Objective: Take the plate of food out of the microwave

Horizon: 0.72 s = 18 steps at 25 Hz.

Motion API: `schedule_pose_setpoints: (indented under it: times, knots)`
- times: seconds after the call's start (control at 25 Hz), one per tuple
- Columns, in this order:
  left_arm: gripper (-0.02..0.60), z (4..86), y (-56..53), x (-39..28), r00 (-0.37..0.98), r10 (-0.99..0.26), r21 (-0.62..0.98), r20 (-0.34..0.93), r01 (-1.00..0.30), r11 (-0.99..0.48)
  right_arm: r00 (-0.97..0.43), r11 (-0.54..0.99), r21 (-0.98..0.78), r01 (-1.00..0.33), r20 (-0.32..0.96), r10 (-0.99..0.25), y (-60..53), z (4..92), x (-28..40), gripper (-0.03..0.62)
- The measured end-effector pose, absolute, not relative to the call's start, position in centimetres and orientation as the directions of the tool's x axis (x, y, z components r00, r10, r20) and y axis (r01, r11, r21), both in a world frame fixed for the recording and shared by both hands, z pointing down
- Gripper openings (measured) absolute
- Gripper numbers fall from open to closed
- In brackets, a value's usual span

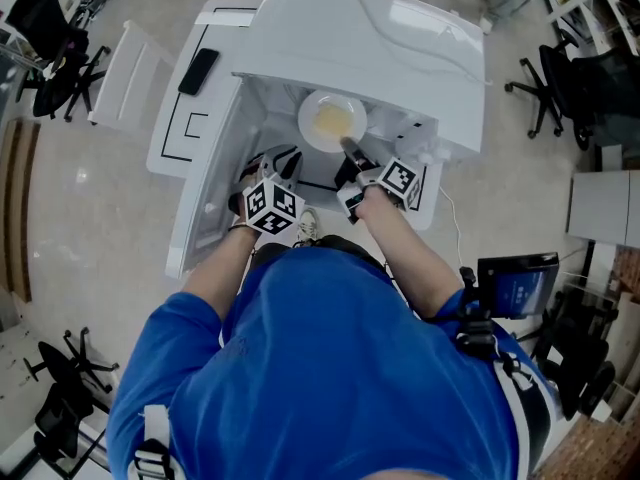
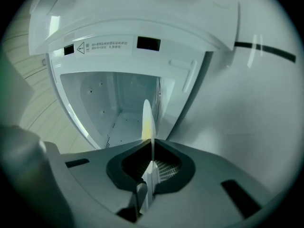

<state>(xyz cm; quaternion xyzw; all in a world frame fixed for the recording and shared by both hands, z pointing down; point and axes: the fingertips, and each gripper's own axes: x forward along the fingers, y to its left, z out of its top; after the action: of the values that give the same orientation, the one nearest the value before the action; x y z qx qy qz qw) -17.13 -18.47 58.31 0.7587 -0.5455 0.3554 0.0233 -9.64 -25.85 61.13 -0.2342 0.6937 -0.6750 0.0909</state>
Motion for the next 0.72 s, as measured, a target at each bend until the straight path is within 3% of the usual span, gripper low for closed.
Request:
schedule_pose_setpoints:
  times: [0.72]
  knots:
    - [0.04, 56.9, -12.1, -12.2, 0.013, -0.866, -0.322, 0.501, -0.925, -0.2, -0.932, 0.065, -0.99, -0.124, 0.094, -0.351, -18.9, 58.0, -1.3, 0.017]
